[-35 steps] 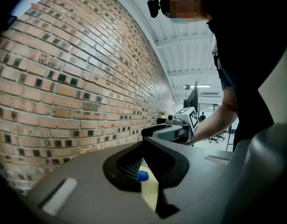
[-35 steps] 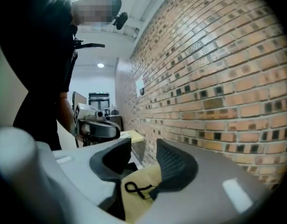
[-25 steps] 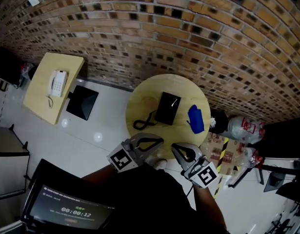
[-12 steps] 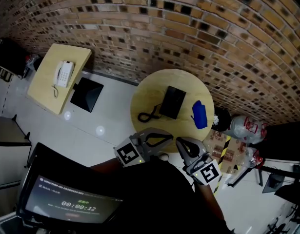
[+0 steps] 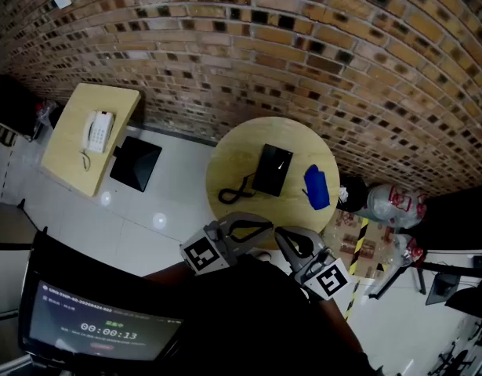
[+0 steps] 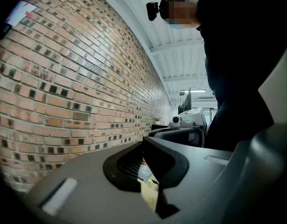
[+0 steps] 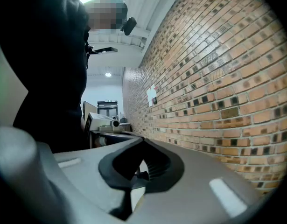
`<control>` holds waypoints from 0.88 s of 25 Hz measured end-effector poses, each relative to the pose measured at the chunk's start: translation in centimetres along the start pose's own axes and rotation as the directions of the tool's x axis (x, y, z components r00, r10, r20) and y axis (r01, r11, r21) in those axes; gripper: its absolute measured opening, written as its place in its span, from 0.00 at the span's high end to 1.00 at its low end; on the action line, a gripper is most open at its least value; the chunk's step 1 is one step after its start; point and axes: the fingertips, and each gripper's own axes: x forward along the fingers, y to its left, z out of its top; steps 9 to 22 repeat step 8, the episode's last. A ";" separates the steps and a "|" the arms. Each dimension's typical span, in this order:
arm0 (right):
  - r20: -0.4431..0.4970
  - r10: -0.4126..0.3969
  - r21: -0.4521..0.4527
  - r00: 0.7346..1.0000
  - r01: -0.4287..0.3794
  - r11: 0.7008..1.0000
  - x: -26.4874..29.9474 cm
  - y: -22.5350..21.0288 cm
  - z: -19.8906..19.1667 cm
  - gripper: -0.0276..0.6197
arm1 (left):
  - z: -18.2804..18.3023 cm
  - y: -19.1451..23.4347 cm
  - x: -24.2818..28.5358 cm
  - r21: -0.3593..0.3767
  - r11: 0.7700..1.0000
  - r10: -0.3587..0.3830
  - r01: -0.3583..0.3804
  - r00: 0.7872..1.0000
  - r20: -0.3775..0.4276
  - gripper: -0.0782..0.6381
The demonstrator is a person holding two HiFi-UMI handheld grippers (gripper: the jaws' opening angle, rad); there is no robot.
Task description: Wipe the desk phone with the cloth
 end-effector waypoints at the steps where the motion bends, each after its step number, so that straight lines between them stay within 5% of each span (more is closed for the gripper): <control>1: 0.001 0.000 0.002 1.000 0.000 1.000 0.0 0.1 0.0 0.96 | -0.1 0.0 -0.1 -0.003 1.000 0.003 -0.003 1.000 -0.001 0.90; 22: -0.012 -0.002 0.032 1.000 0.002 0.999 -0.5 0.4 -0.5 0.96 | -0.3 -0.3 -0.3 -0.008 1.000 0.006 -0.006 1.000 -0.010 0.90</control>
